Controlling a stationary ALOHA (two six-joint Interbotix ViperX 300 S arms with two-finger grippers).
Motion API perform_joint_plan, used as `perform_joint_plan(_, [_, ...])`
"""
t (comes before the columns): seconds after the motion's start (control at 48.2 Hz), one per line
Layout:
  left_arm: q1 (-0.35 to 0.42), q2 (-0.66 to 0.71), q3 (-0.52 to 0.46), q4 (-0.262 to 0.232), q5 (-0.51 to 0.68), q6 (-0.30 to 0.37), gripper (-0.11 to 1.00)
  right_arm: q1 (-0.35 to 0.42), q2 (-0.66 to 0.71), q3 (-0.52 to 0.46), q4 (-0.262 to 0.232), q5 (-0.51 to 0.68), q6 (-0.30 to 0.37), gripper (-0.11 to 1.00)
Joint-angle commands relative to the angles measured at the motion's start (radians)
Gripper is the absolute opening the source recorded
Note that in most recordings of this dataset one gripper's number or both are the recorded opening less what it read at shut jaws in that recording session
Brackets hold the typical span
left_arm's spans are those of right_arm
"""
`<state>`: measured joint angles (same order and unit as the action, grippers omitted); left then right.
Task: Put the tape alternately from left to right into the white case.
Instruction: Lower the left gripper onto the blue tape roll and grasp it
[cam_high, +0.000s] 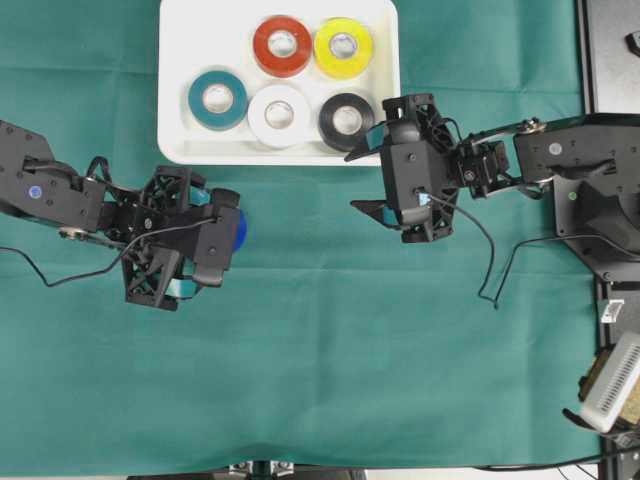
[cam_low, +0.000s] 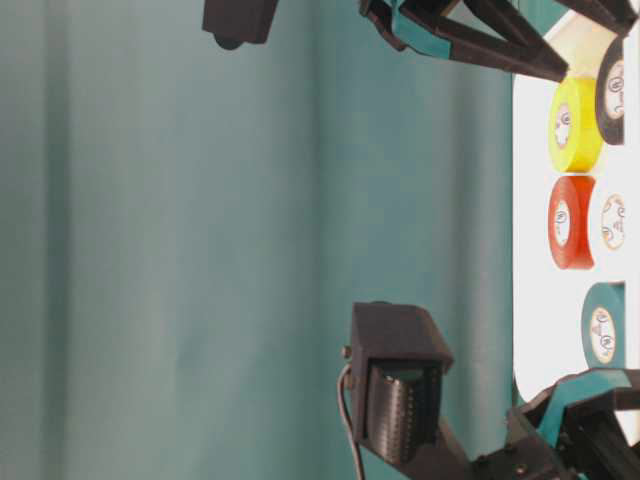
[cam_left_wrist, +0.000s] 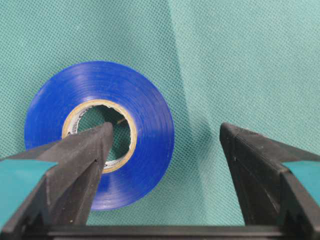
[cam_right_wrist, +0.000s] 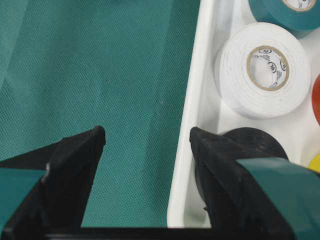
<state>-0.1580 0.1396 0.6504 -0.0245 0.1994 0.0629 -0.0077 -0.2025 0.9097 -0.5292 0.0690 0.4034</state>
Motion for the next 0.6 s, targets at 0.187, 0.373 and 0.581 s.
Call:
perform_joint_plan(0.187, [0.003,-0.008,-0.017,0.000,-0.005,-0.003,0.41,0.003,-0.008,-0.017,0.002,-0.014,0.002,0.73])
perform_joint_plan(0.373, [0.008,-0.008,-0.017,0.000,-0.003,-0.003,0.40,0.003,-0.008,-0.015,0.002,-0.020,0.002,0.73])
perform_joint_plan(0.581, [0.011,-0.008,-0.020,0.000,0.000,-0.002,0.11,0.003,-0.006,-0.017,0.002,-0.021,0.002,0.73])
